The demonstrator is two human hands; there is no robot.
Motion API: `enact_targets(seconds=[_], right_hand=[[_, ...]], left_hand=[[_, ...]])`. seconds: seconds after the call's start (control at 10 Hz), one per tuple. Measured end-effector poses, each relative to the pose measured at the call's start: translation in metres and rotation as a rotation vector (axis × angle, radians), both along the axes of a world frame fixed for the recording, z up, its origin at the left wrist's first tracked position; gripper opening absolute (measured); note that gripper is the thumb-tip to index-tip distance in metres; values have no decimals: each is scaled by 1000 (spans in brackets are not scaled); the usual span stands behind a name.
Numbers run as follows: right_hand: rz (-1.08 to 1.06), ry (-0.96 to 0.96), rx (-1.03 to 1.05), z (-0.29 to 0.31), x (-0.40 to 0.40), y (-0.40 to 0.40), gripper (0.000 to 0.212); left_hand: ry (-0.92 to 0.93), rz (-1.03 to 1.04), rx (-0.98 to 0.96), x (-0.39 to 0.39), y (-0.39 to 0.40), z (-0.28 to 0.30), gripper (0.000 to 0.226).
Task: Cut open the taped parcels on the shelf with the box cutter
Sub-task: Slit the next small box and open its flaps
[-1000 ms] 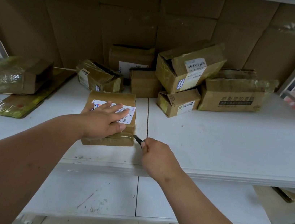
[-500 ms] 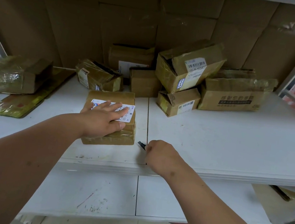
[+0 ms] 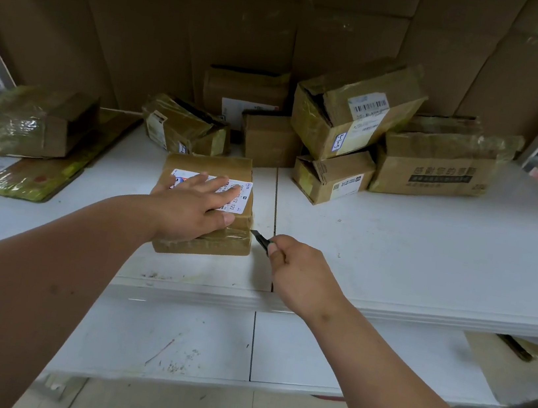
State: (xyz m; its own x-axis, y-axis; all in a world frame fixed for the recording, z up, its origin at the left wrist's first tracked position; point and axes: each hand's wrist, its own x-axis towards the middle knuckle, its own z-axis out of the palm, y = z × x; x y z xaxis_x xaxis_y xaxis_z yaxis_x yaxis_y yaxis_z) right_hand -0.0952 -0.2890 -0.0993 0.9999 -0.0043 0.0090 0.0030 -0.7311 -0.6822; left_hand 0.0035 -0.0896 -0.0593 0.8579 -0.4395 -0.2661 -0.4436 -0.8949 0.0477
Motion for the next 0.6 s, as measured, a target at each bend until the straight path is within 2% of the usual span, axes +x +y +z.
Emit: enact_targets(seconds=[0.3,0.6], right_hand=[[10,62,4,-4,6,1,23],[5,113,-146,-4,11,7,24]], left_hand=[[-10,-4,-13,0,0,-2,59],[-7,-8,-25,1,1,-4,59]])
